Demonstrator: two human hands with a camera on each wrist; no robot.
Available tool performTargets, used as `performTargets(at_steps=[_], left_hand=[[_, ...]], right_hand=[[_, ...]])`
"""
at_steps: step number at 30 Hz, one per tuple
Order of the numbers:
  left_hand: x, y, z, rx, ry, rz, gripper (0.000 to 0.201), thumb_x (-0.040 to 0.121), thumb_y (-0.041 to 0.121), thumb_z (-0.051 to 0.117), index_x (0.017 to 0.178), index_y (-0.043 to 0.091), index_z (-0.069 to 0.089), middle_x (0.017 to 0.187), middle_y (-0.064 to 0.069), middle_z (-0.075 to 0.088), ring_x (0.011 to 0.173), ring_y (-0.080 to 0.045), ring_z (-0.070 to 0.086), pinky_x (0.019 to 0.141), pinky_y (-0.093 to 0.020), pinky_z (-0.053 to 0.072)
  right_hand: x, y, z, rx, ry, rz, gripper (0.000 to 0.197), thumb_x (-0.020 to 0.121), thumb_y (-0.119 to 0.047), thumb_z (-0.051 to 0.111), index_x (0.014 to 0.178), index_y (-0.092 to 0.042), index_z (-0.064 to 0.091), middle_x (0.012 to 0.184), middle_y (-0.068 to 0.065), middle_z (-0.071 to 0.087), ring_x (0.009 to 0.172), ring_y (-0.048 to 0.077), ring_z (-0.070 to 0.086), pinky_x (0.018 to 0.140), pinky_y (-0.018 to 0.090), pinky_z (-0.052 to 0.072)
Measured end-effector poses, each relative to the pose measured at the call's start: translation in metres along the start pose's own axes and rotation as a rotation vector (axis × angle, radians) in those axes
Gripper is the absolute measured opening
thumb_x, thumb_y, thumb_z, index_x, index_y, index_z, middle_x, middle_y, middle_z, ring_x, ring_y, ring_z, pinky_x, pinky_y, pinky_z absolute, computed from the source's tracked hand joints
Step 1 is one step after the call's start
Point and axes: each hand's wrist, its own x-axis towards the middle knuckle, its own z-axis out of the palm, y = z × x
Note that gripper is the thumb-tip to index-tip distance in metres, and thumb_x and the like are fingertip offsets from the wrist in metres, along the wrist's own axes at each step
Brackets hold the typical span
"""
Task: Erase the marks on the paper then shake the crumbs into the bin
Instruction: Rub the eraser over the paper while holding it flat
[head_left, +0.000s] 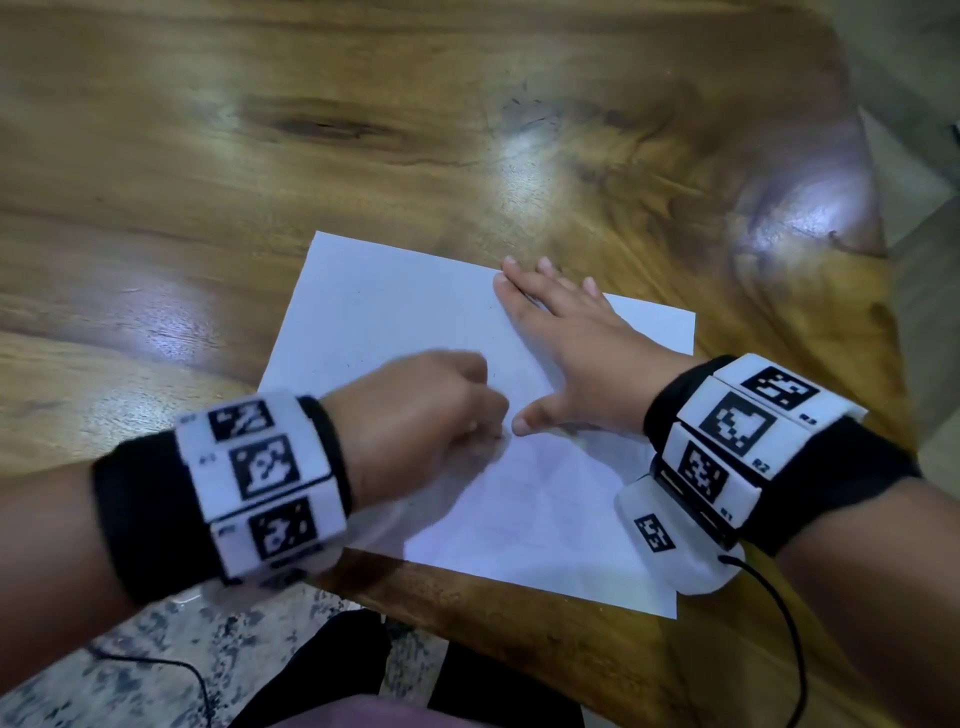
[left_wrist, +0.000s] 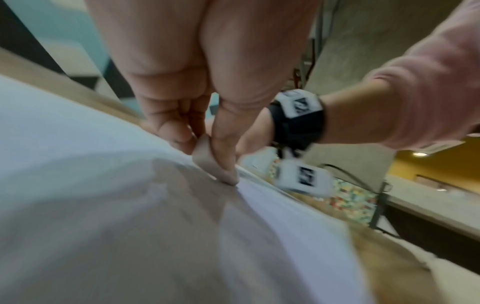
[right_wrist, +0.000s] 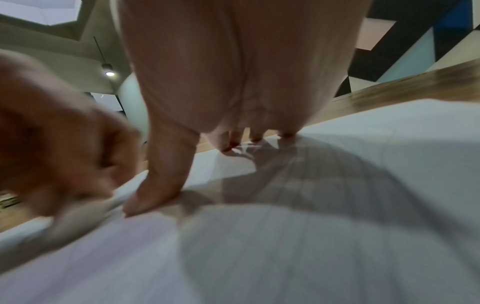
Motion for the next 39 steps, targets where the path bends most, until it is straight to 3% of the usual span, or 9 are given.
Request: performTargets(at_steps=[3, 9, 15, 21, 27, 30, 33, 36, 39], left_hand=[[-0.001, -0.002, 0.002, 0.013, 0.013, 0.012, 0.016, 0.079, 0.028, 0.053, 0.071, 0.018, 0.063, 0.072, -0.002, 0.053, 0.062, -0.023, 0.056, 0.057, -0.032, 0.047], [-0.035, 0.011, 0.013, -0.027, -0.188, 0.006, 0.012, 0.076, 0.022, 0.061, 0.069, 0.025, 0.052, 0.069, 0.011, 0.034, 0.059, -0.01, 0.044, 0.054, -0.02, 0.036], [0.007, 0.004, 0.002, 0.007, 0.007, -0.047, 0.009, 0.081, 0.02, 0.059, 0.073, 0.017, 0.064, 0.074, -0.003, 0.053, 0.063, -0.024, 0.055, 0.059, -0.03, 0.043], [-0.038, 0.018, 0.022, 0.043, -0.184, 0.002, 0.025, 0.07, 0.016, 0.07, 0.07, 0.025, 0.046, 0.071, 0.008, 0.036, 0.063, -0.017, 0.05, 0.051, -0.028, 0.047], [-0.003, 0.001, 0.002, 0.042, 0.012, -0.031, 0.008, 0.079, 0.019, 0.057, 0.071, 0.019, 0.057, 0.071, -0.003, 0.05, 0.061, -0.024, 0.053, 0.055, -0.031, 0.046], [-0.019, 0.007, 0.008, 0.063, -0.097, 0.035, 0.012, 0.08, 0.023, 0.051, 0.068, 0.02, 0.051, 0.07, 0.001, 0.046, 0.061, -0.019, 0.049, 0.052, -0.025, 0.041], [-0.042, 0.008, 0.009, 0.029, -0.225, 0.016, 0.022, 0.071, 0.022, 0.065, 0.07, 0.028, 0.044, 0.07, 0.01, 0.04, 0.061, -0.008, 0.043, 0.05, -0.018, 0.037], [-0.038, -0.001, 0.001, -0.005, -0.161, -0.002, 0.005, 0.075, 0.027, 0.058, 0.073, 0.03, 0.055, 0.071, 0.014, 0.038, 0.063, -0.004, 0.046, 0.054, -0.011, 0.032], [-0.023, -0.001, 0.001, -0.027, -0.062, -0.048, 0.013, 0.079, 0.036, 0.049, 0.076, 0.027, 0.058, 0.074, 0.008, 0.05, 0.064, -0.012, 0.054, 0.058, -0.024, 0.043]], right_hand=[[0.0, 0.0, 0.0, -0.006, -0.004, 0.0, 0.119, 0.07, -0.048, 0.073, 0.148, -0.02, -0.011, 0.155, -0.008, -0.022, 0.142, 0.013, -0.022, 0.112, 0.03, -0.015], [-0.001, 0.0, -0.001, -0.008, -0.004, 0.001, 0.118, 0.07, -0.048, 0.073, 0.148, -0.02, -0.012, 0.155, -0.008, -0.023, 0.142, 0.013, -0.022, 0.112, 0.031, -0.015], [0.0, 0.0, 0.0, -0.001, -0.002, 0.0, 0.118, 0.07, -0.048, 0.073, 0.148, -0.02, -0.011, 0.155, -0.008, -0.022, 0.142, 0.013, -0.021, 0.113, 0.032, -0.014], [-0.001, 0.0, 0.0, -0.003, -0.006, 0.001, 0.118, 0.07, -0.047, 0.073, 0.148, -0.02, -0.012, 0.155, -0.008, -0.023, 0.142, 0.013, -0.022, 0.113, 0.032, -0.014], [0.0, 0.0, 0.001, -0.006, -0.003, -0.004, 0.118, 0.071, -0.048, 0.073, 0.148, -0.02, -0.012, 0.155, -0.008, -0.023, 0.142, 0.012, -0.022, 0.112, 0.029, -0.015], [0.0, 0.001, 0.001, -0.011, -0.004, -0.005, 0.118, 0.071, -0.048, 0.073, 0.148, -0.02, -0.012, 0.155, -0.009, -0.023, 0.142, 0.012, -0.023, 0.112, 0.029, -0.016], [0.0, 0.001, 0.0, -0.01, -0.005, -0.006, 0.117, 0.071, -0.048, 0.072, 0.148, -0.021, -0.013, 0.155, -0.009, -0.024, 0.141, 0.011, -0.024, 0.113, 0.03, -0.015], [0.0, 0.001, 0.0, -0.008, 0.003, -0.007, 0.117, 0.071, -0.047, 0.073, 0.148, -0.02, -0.013, 0.155, -0.009, -0.024, 0.141, 0.011, -0.023, 0.114, 0.031, -0.015], [0.0, 0.001, 0.001, -0.009, 0.004, -0.008, 0.118, 0.071, -0.048, 0.073, 0.148, -0.02, -0.012, 0.155, -0.008, -0.023, 0.142, 0.012, -0.023, 0.114, 0.032, -0.014]])
